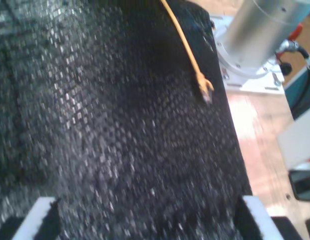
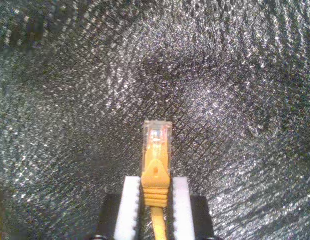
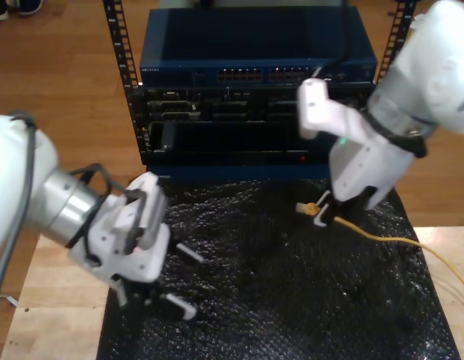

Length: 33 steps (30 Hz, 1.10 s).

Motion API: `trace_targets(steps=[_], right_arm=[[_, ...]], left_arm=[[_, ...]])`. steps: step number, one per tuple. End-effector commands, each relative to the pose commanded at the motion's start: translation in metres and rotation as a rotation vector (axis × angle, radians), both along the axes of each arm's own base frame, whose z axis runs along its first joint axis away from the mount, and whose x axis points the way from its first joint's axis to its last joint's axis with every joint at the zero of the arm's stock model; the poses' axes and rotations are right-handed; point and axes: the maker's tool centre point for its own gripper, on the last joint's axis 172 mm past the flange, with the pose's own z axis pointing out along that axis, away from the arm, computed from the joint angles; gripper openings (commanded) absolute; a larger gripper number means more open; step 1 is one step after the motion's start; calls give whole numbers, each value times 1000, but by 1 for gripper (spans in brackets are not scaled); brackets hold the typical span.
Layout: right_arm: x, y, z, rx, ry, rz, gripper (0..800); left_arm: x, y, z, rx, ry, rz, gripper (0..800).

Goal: Grab the cable and plug it in

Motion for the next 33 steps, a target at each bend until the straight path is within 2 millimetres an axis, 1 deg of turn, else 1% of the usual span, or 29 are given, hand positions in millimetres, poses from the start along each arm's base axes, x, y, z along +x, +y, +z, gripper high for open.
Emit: trace_targets(steps=[3,6,11,14,18,22,25,29,33], right_arm=[[-8,3,4,32,24,4,7],[-8,6,10,61,16,6,7],[-12,7,13,68,23,9,7],[-13,7,18,70,11,9,7],[-13,8,20,76,9,7,7],[-15,18,30,122,6,-1,7],[-16,20,34,131,-2,-2,7],[-16,21,35,134,-3,-1,7],[-16,21,34,134,-2,-2,7]], left_arm=[[8,-12,10,-2,1,2,799],[18,-23,14,-12,-10,9,799],[22,-43,18,-28,-31,-12,799],[25,-55,29,-49,-53,-28,799],[36,-62,40,-73,-67,-23,799],[40,-76,53,-117,-74,-22,799],[44,-81,58,-144,-71,-11,799],[51,-83,62,-148,-78,-8,799],[52,-83,65,-153,-81,-6,800]])
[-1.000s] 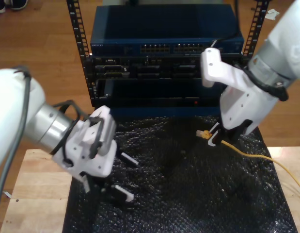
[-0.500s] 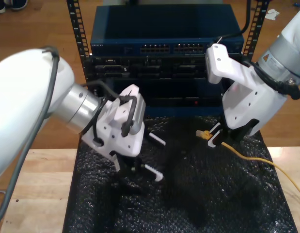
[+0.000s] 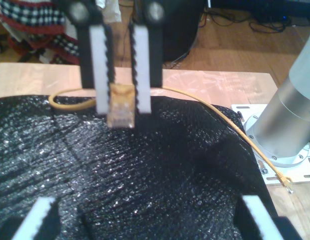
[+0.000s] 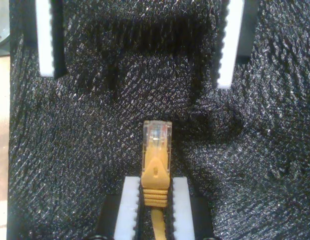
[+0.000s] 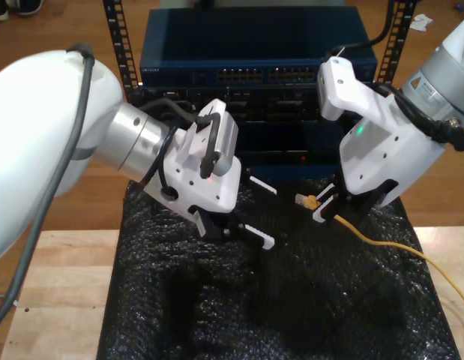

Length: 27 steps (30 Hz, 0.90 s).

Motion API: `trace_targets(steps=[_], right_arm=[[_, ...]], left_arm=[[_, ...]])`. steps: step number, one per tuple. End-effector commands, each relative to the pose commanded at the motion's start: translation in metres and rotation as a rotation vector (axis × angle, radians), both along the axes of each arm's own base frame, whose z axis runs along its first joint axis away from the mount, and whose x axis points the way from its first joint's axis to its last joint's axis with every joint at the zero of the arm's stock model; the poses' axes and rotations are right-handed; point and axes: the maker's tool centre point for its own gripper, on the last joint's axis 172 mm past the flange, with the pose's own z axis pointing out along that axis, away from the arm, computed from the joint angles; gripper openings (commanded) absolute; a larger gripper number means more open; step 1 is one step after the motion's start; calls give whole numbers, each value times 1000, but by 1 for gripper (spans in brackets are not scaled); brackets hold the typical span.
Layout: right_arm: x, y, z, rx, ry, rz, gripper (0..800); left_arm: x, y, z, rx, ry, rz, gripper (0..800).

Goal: Grab the cable and plug it in

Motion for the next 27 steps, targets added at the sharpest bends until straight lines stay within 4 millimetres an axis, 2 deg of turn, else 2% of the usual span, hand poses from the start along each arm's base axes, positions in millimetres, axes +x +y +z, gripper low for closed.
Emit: trace_targets(steps=[11,22,27], right_arm=[[-6,8,-2,30,19,-3,7],[-7,15,-2,44,24,-1,7],[-7,17,-2,44,24,3,7]], left_arm=[[5,-11,18,-102,-10,21,799],[4,-11,17,-103,-3,22,793],[3,-11,17,-104,-4,21,745]])
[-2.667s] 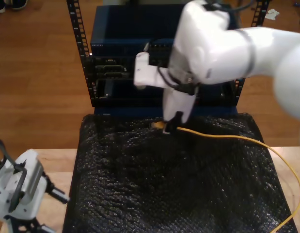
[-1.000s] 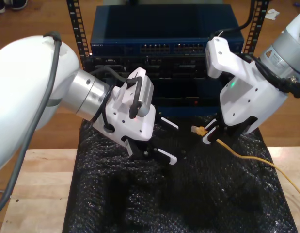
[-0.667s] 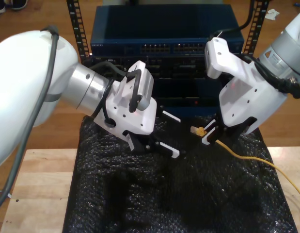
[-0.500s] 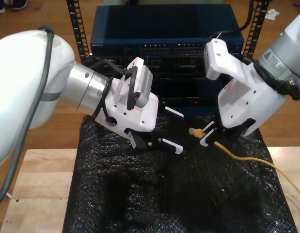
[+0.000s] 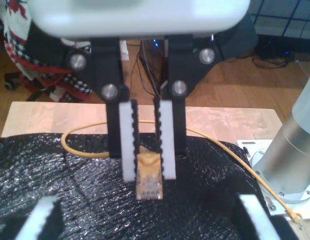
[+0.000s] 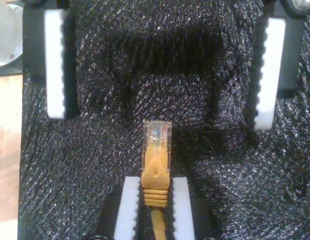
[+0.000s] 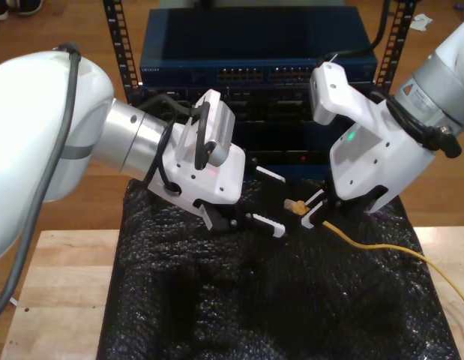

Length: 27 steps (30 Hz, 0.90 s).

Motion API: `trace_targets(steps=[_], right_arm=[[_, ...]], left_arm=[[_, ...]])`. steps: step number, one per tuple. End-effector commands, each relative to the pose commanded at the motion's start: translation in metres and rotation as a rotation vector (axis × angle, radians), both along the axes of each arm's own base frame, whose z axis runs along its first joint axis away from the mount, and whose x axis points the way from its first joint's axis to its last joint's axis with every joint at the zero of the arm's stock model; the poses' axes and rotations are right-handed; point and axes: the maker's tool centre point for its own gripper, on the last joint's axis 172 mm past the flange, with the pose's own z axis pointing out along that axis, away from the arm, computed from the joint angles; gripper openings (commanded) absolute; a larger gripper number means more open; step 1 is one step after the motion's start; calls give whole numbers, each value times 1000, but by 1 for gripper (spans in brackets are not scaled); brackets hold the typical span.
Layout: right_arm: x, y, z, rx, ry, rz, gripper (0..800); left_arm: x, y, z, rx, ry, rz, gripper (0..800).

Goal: Grab the cable and plug it in

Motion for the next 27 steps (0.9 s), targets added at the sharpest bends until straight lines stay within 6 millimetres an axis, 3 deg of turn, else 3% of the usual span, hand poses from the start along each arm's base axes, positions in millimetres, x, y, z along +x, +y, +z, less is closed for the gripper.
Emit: trace_targets(steps=[19,22,27], right_arm=[[-4,8,-1,1,1,21,7],[-4,8,-1,1,0,22,7],[-4,8,-1,1,1,22,7]], left_arm=[[0,1,0,-5,-18,-8,459],[-1,1,-2,-6,-12,-6,366],[4,6,-2,-23,-7,22,323]])
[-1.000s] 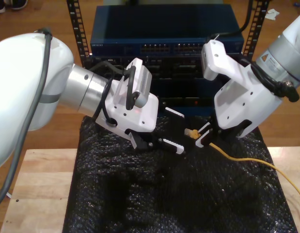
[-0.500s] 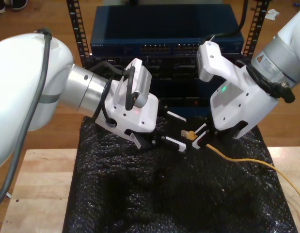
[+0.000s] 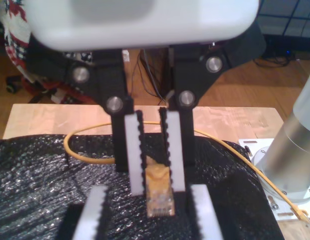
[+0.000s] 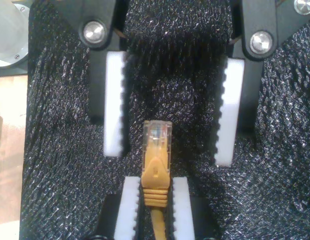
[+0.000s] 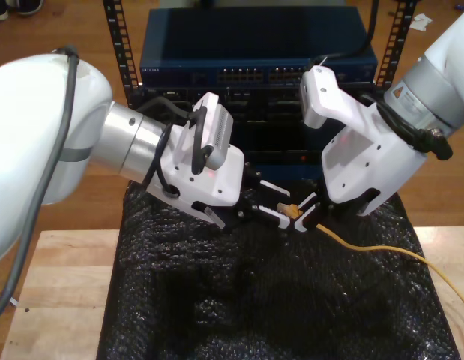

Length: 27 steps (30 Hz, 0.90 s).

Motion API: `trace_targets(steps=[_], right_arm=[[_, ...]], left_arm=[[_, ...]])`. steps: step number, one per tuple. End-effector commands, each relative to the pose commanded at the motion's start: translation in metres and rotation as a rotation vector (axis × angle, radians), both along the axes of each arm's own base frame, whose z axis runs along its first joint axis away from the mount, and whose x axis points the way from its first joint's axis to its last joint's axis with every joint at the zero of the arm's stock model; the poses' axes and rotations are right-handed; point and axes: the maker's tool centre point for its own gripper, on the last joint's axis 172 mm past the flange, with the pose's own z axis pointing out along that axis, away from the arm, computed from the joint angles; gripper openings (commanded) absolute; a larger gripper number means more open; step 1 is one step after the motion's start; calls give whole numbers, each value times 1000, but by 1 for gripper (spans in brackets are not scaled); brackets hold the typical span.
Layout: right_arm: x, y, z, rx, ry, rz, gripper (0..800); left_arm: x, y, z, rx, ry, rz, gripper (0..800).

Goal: Grab the cable and plug it in

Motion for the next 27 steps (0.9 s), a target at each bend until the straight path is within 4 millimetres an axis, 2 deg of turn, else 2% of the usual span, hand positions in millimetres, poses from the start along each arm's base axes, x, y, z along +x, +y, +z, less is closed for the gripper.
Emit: trace_targets(steps=[12,27], right_arm=[[0,0,0,0,0,0,7],[0,1,-5,-2,8,1,7]], left_arm=[[-1,-1,-1,-13,5,4,277],[-3,-1,0,-17,11,-3,277]])
